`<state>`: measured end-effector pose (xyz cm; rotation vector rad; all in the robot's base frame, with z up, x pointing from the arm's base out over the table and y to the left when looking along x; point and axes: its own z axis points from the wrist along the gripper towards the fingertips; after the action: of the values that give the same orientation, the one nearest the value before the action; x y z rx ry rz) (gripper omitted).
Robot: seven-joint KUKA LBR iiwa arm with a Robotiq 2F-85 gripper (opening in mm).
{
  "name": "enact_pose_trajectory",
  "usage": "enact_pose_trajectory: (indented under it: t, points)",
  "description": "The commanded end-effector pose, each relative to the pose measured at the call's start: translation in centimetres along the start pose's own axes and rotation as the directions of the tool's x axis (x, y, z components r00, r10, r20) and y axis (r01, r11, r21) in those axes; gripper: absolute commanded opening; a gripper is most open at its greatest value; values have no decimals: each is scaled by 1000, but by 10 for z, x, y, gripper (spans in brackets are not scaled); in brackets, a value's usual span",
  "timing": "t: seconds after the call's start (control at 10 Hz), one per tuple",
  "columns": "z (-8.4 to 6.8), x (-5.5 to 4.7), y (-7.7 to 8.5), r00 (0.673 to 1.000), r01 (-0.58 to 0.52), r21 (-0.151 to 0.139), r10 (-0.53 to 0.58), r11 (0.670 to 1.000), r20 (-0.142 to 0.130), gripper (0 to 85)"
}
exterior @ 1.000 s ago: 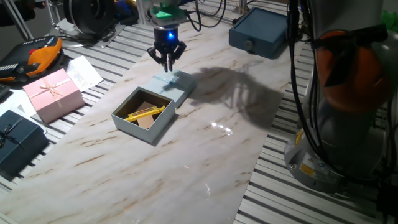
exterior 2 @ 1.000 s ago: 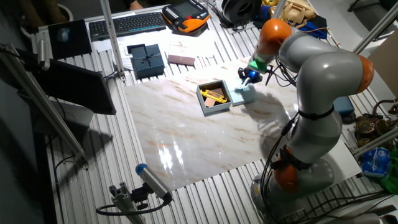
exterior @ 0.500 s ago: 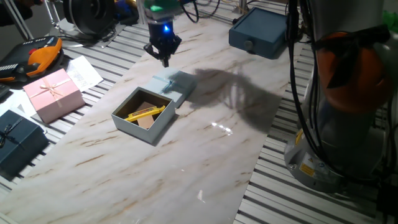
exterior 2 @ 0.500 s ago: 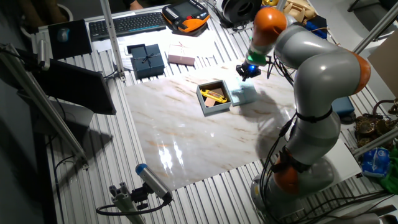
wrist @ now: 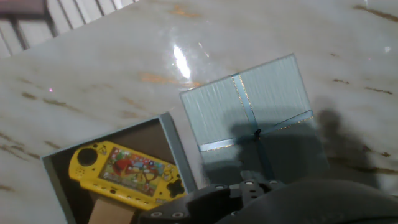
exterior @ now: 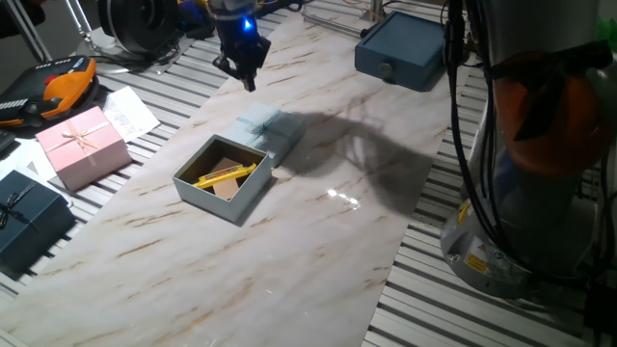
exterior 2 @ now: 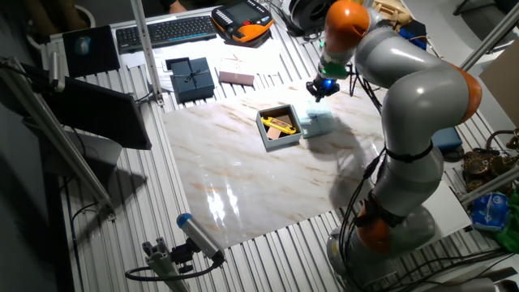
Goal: Open a box
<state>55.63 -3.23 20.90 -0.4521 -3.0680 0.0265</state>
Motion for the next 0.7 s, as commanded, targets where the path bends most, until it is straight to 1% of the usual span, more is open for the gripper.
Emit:
enact_pose_trajectory:
  t: [0.0, 0.1, 0.2, 0.3, 0.4, 0.5, 0.6]
  points:
    - [-1, 0, 0, 997, 76, 16, -76, 997, 21, 0]
    - [-1, 0, 0, 990, 124, 44, -127, 991, 59, 0]
    - [-1, 0, 0, 985, 148, 51, -152, 988, 77, 0]
    - [-1, 0, 0, 983, 157, 56, -162, 986, 89, 0]
    - [-1, 0, 0, 983, 150, 57, -155, 987, 95, 0]
    - [-1, 0, 0, 984, 143, 47, -147, 989, 100, 0]
    - [-1, 0, 0, 987, 130, 28, -132, 991, 93, 0]
